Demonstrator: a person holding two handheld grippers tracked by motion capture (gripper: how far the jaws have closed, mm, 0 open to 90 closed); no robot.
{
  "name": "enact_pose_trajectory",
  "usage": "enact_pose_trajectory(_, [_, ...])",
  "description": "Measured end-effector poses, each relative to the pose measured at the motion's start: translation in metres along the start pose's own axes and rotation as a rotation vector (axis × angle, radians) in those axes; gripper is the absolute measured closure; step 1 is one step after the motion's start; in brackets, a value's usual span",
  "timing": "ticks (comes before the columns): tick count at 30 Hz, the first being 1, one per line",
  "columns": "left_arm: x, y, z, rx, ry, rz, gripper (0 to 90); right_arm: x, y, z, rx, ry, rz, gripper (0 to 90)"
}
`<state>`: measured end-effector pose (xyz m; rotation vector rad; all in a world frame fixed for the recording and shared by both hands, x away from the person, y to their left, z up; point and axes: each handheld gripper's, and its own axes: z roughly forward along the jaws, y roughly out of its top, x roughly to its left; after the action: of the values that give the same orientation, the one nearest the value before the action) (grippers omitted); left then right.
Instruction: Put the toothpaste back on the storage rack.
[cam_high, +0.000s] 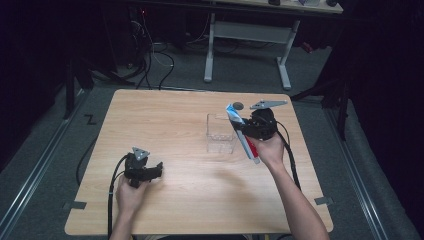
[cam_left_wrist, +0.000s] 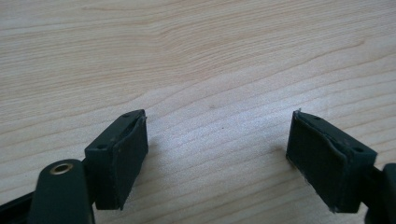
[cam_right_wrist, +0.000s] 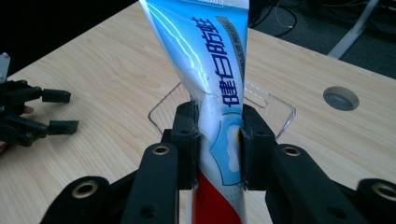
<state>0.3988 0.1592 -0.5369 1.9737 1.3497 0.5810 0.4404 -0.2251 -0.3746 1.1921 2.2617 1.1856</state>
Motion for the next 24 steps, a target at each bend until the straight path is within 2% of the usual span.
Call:
enact_pose_trajectory(14, [0.000, 0.000, 0.000, 0.001, -0.001, 0.000, 20.9, 0.005, 0.025, 0.010, -0.041, 0.000, -0.021, 71.7])
enact_pose_trajectory(24, [0.000, 0.000, 0.000, 0.000, -0.001, 0.000, 20.9, 0.005, 0.038, 0.018, -0.066, -0.013, -0.012, 71.6])
